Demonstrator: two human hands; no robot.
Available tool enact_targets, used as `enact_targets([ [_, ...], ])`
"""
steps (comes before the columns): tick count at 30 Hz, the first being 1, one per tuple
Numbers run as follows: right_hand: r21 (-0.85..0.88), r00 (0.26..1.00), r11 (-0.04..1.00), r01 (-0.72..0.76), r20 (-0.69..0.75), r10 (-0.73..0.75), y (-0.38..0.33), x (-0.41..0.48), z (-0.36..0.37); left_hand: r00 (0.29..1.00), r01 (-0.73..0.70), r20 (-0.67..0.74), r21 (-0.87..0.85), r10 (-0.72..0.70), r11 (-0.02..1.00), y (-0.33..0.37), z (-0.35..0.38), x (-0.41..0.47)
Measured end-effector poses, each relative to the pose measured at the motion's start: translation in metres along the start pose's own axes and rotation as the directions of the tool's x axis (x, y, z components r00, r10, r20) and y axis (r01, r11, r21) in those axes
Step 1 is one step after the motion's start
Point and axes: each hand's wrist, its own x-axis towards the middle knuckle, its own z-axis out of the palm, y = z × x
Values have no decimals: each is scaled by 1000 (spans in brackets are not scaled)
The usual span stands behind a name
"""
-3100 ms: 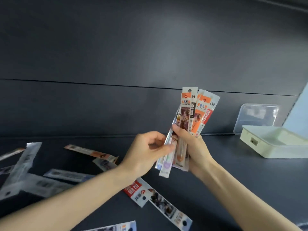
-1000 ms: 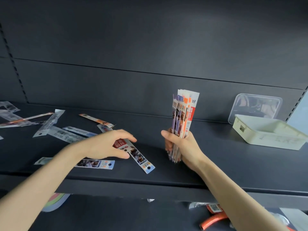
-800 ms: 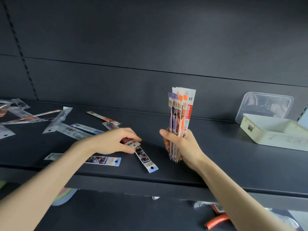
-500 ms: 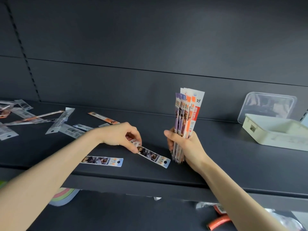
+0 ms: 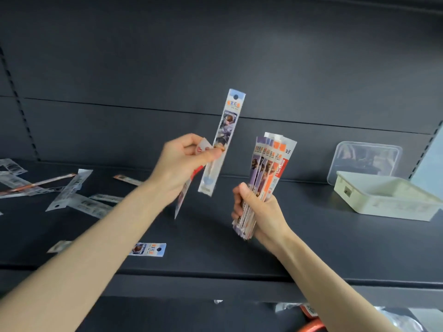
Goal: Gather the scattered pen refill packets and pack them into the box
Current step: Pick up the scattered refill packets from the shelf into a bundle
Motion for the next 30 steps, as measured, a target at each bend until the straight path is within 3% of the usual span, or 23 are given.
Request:
enact_targets([
  [6, 134, 996, 988, 78, 24, -82, -22, 11, 6, 995, 19, 90, 179, -35, 984, -12, 29, -21],
  [9, 183, 997, 980, 78, -8, -78, -29, 13, 4, 992, -99, 104, 253, 74, 962, -15, 26, -19],
  [11, 181, 995, 980, 87, -53, -79, -31, 16, 0, 988, -151, 6, 277, 156, 949, -12, 22, -15],
  [15, 69, 999, 997, 44, -27, -42, -24, 17, -4, 977, -111, -168, 131, 133, 985, 3, 15, 0],
  [18, -24, 995, 1000, 18, 98, -16, -14, 16, 2, 991, -4, -132, -95, -9, 995, 9, 27, 5],
  [21, -62, 973, 998, 15, 230, -1, -6, 15, 7, 977, 136, -115, -298, -177, 945, 12, 39, 5],
  [24, -117, 962, 993, 0, 272, 32, -1, 14, 8, 964, 190, -91, -420, -249, 887, 13, 42, 8],
  [28, -153, 964, 987, -45, 252, 83, 1, 18, 9, 960, 232, -23, -501, -281, 834, 10, 48, 5],
  [30, -122, 964, 992, -45, 255, 75, 0, 18, 10, 971, 231, 34, -404, -238, 885, 7, 47, 2],
])
